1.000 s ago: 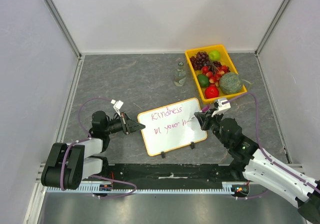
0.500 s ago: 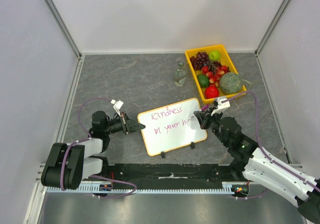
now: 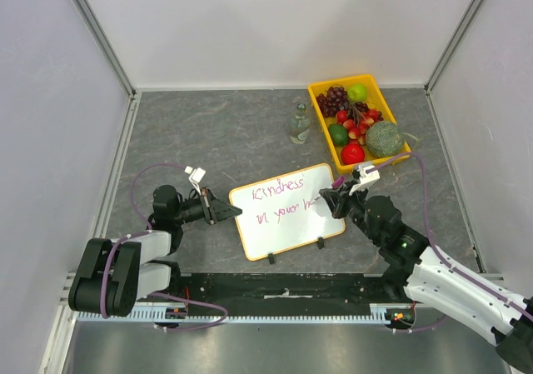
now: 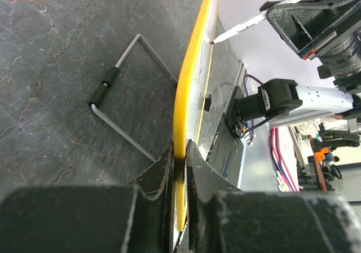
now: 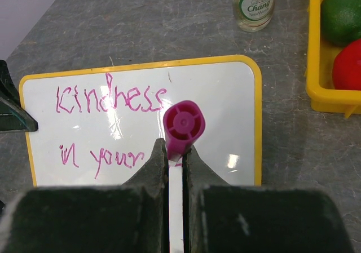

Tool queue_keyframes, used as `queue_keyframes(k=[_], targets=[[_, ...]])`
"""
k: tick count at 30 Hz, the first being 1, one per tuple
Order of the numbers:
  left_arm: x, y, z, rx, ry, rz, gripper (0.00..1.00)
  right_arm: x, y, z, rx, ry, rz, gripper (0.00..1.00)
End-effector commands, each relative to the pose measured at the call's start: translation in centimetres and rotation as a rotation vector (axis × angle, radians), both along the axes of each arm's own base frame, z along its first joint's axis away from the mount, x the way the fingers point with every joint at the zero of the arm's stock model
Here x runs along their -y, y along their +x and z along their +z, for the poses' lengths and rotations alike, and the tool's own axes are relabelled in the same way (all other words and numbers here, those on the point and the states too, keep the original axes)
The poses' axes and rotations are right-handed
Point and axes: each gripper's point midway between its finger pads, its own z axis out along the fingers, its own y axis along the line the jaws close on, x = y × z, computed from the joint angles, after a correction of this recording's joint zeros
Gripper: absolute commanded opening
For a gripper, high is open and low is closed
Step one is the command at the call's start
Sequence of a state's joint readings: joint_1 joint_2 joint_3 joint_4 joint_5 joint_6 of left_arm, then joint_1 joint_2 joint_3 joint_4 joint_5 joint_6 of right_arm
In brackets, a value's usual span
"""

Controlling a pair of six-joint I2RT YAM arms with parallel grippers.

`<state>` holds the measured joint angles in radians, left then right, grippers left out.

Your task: Write a sentence on the whiteboard

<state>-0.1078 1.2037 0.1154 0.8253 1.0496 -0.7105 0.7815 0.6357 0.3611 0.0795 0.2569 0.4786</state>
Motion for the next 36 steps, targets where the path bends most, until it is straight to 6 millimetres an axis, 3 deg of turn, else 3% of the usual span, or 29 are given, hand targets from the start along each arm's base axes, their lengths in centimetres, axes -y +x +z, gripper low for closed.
queue_keyframes(k=[1, 11, 20, 28, 36], targets=[[0.0, 0.4, 0.0, 0.011, 0.007, 0.008, 0.02, 0.3, -0.5, -1.3, -0.025, -0.025, 0.013, 0.0], [0.0, 0.5, 0.0, 0.008, 0.008, 0.01, 0.02, 1.7, -0.3, -1.6, -0.029, -0.044, -0.056, 0.0], [0.0, 0.5, 0.0, 0.008, 0.007, 0.008, 0.02, 2.1, 0.1, 0.2, 0.01, -0.027, -0.082, 0.0], [0.0, 0.5, 0.0, 0.008, 0.007, 0.008, 0.02, 2.4, 0.2, 3.6, 0.09, 0.004, -0.09, 0.0], [0.0, 0.5, 0.0, 0.008, 0.007, 0.008, 0.02, 3.1, 0.9, 3.6, 0.087, -0.011, -0.147, 0.0]])
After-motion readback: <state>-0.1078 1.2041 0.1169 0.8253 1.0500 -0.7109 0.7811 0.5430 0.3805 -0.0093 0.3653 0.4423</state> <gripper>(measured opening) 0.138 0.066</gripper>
